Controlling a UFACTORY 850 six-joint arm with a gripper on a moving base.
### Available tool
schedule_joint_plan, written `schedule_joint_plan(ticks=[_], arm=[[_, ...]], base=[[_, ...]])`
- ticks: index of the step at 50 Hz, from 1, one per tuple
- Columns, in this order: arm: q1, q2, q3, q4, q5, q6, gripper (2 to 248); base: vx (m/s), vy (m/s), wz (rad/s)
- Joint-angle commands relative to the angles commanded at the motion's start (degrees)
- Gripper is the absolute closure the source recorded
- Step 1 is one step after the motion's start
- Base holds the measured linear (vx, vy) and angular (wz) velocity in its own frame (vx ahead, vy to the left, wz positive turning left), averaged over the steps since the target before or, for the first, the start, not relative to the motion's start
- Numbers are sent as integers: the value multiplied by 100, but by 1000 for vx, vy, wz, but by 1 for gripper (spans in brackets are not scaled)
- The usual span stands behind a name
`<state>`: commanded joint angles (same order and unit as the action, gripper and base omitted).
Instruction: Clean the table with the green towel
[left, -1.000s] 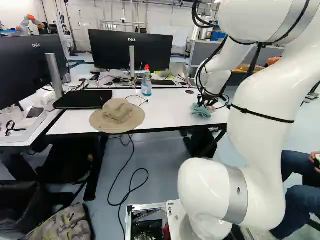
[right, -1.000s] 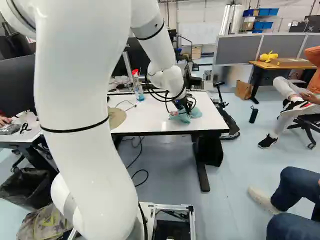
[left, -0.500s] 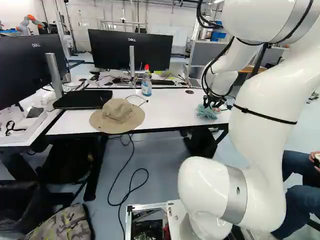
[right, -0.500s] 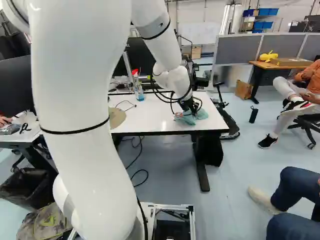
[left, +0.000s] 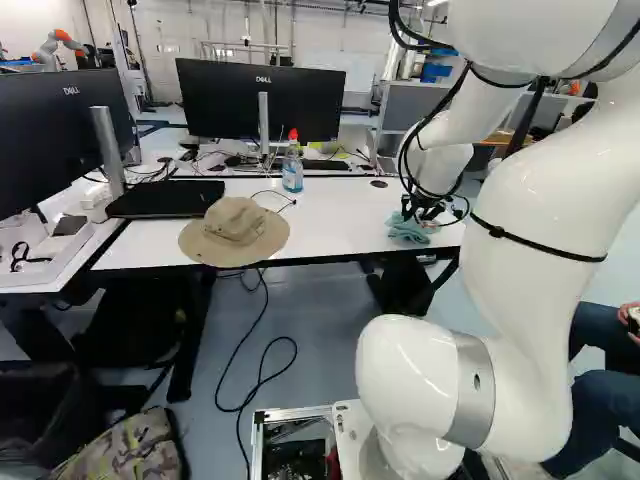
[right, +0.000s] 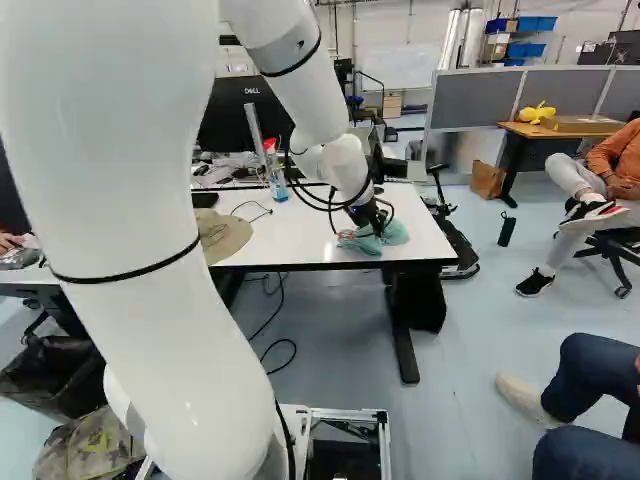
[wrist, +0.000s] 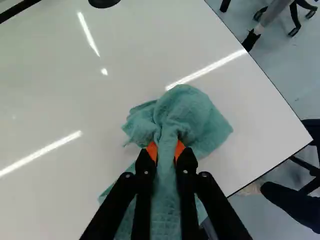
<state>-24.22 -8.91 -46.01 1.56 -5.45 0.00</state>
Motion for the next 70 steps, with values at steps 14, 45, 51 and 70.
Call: schedule_joint_plan(ticks=[14,45,51,70], arm=[[278,66,74,0,0,0,193],[445,-548,-637,0,0,0,193],[359,-639,-747,0,0,0,193],[29,-806,-949,0,0,0,193]], base=[[0,0,0],[0,0,0],[0,0,0],[0,0,0]])
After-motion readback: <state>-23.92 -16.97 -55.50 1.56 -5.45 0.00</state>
